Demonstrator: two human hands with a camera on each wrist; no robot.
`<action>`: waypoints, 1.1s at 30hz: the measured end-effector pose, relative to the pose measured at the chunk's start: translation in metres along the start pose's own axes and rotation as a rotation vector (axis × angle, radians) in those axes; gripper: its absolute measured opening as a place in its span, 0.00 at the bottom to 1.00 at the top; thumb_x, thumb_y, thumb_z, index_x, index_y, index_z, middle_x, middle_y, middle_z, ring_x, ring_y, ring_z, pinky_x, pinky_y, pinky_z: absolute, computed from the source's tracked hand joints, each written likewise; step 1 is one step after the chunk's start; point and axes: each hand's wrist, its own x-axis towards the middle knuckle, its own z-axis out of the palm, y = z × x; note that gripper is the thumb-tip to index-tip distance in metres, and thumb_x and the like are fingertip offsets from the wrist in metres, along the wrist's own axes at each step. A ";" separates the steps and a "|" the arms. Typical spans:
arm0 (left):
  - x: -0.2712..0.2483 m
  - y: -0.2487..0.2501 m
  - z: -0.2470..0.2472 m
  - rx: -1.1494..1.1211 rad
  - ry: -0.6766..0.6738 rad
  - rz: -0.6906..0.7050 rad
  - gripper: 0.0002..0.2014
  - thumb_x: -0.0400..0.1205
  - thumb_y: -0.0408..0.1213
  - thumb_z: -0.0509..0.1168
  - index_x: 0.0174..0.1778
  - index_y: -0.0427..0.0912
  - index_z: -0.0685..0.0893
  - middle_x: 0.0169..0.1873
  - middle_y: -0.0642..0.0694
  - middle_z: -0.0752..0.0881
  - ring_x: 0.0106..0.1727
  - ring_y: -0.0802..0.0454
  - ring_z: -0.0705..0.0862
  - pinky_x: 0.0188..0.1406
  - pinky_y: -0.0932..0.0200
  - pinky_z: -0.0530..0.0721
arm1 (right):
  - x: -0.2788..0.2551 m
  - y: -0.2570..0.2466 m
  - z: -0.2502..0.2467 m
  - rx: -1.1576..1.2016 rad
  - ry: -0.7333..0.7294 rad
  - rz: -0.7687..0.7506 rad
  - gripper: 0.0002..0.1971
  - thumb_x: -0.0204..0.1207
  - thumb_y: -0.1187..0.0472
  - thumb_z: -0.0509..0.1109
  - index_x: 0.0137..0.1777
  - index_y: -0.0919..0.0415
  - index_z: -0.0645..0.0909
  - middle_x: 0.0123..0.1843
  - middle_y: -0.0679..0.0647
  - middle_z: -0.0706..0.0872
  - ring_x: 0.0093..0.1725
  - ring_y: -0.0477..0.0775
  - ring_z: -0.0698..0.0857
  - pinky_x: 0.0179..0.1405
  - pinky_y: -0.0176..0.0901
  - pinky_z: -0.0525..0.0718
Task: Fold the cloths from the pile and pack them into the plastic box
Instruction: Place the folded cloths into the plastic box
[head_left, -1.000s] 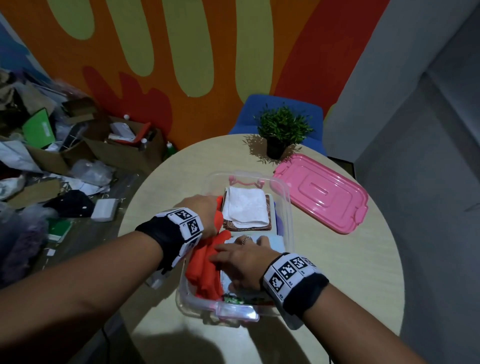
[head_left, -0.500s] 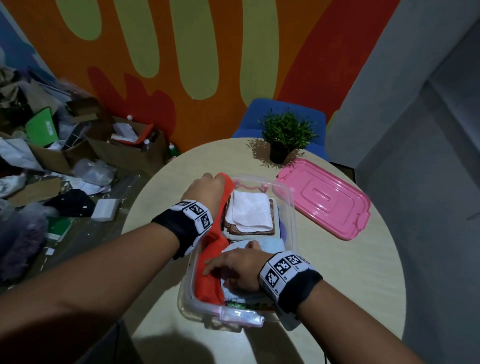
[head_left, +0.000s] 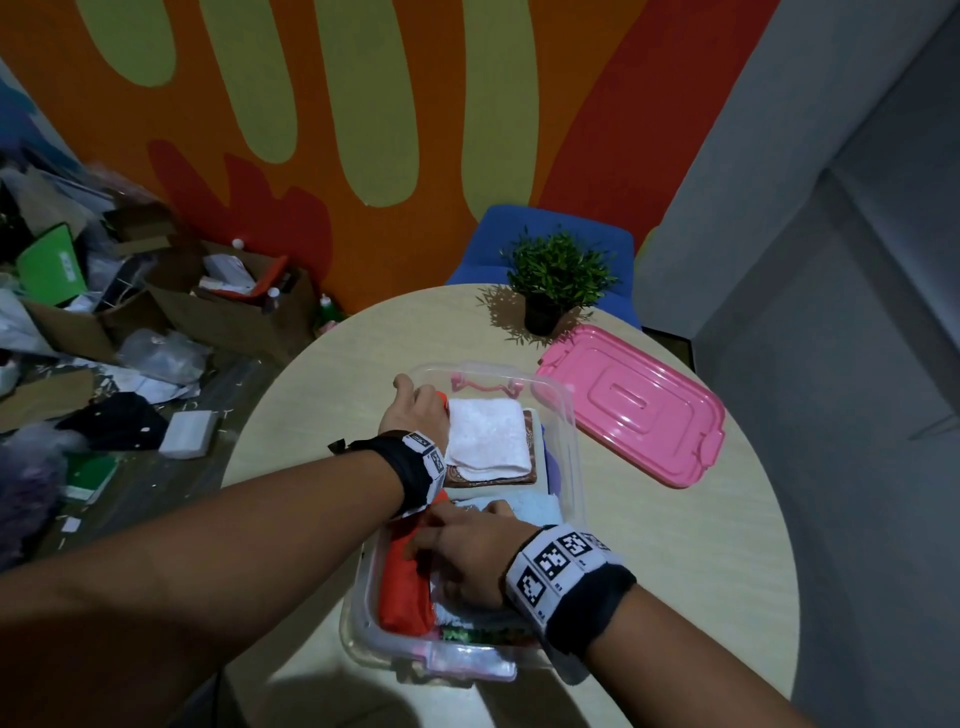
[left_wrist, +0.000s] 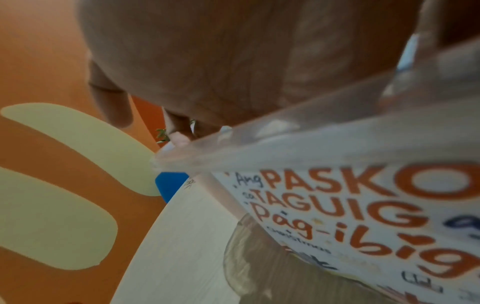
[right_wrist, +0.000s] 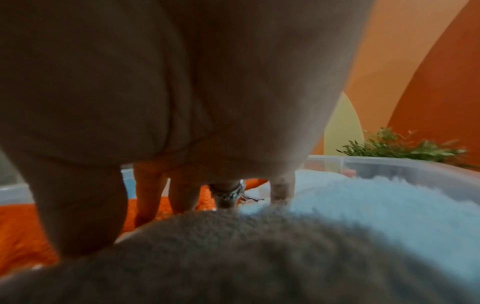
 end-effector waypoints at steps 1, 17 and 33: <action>0.002 -0.001 -0.001 -0.008 -0.032 0.003 0.26 0.85 0.48 0.55 0.78 0.40 0.69 0.70 0.36 0.70 0.71 0.35 0.66 0.73 0.25 0.57 | 0.002 -0.002 0.002 -0.060 0.014 0.034 0.24 0.79 0.55 0.67 0.75 0.45 0.72 0.72 0.51 0.71 0.67 0.60 0.78 0.63 0.61 0.70; 0.006 -0.059 -0.004 -0.800 -0.008 -0.067 0.31 0.78 0.41 0.71 0.76 0.61 0.69 0.74 0.44 0.65 0.72 0.30 0.72 0.67 0.39 0.80 | -0.019 0.032 -0.018 -0.070 0.196 0.216 0.25 0.80 0.44 0.66 0.77 0.34 0.66 0.82 0.45 0.64 0.82 0.60 0.62 0.79 0.75 0.54; 0.025 0.014 -0.008 -1.102 -0.110 0.217 0.54 0.79 0.40 0.74 0.87 0.53 0.37 0.83 0.34 0.62 0.79 0.37 0.69 0.78 0.48 0.69 | -0.077 0.105 -0.015 0.102 0.122 0.621 0.36 0.71 0.21 0.55 0.72 0.40 0.72 0.72 0.48 0.73 0.73 0.60 0.72 0.72 0.67 0.67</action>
